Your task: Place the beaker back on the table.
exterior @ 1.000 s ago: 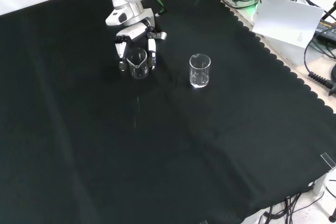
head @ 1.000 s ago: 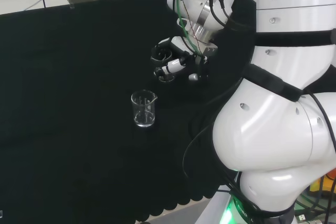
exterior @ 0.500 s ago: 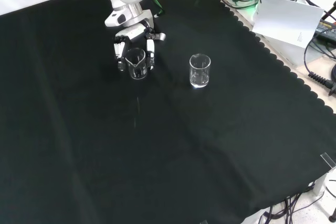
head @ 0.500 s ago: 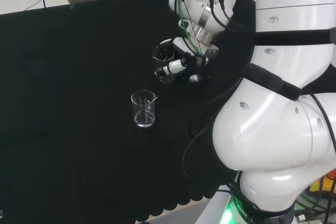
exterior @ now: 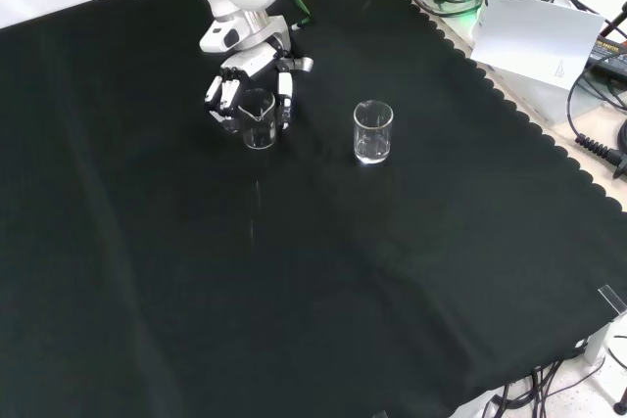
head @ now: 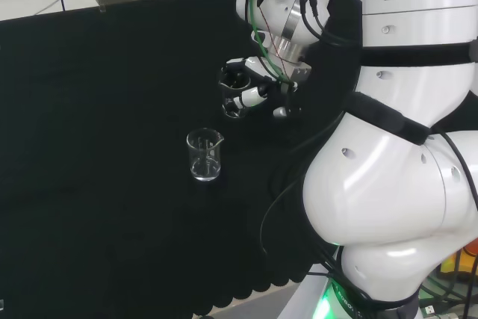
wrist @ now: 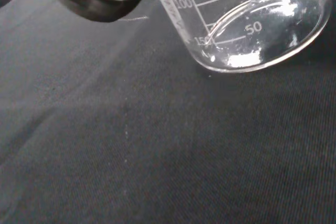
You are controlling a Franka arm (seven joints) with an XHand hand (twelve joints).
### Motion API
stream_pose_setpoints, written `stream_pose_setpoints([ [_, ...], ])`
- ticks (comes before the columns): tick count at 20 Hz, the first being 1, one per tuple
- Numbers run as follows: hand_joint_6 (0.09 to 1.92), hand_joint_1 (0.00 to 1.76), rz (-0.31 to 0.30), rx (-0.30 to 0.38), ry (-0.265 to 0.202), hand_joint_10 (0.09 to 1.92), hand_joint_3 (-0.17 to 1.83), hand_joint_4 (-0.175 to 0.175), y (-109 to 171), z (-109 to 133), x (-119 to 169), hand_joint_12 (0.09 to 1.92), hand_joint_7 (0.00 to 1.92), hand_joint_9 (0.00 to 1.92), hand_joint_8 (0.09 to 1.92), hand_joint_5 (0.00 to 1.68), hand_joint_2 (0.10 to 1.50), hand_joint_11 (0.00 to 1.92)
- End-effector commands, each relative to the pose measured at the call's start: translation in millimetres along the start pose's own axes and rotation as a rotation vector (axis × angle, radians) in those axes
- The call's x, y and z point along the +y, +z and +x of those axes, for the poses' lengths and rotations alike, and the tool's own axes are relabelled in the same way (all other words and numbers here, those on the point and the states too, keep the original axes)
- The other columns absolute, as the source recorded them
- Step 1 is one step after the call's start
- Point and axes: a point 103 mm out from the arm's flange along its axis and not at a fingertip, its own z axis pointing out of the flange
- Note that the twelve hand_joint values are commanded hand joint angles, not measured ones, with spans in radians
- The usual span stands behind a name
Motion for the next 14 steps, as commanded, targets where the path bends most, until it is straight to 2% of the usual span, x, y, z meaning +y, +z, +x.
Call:
stream_pose_setpoints([
  [1,0.78,0.93,0.02,-0.022,0.015,0.09,-0.17,-0.034,-7.3,4.3,-8.5,1.34,0.58,0.96,0.75,0.46,0.94,0.32],
  [9,0.68,0.89,0.128,-0.038,0.07,0.09,-0.17,-0.038,-15.6,8.1,-6.0,1.38,0.47,0.88,0.76,0.38,0.92,0.24],
  [12,0.63,0.87,0.119,-0.036,0.08,0.09,-0.17,-0.039,-19.5,9.8,-7.0,1.38,0.42,0.84,0.76,0.36,0.91,0.2],
  [14,0.5,0.84,0.099,-0.041,0.079,0.09,-0.17,-0.044,-26.4,13.0,-9.0,1.42,0.26,0.68,0.73,0.29,0.91,0.08],
])
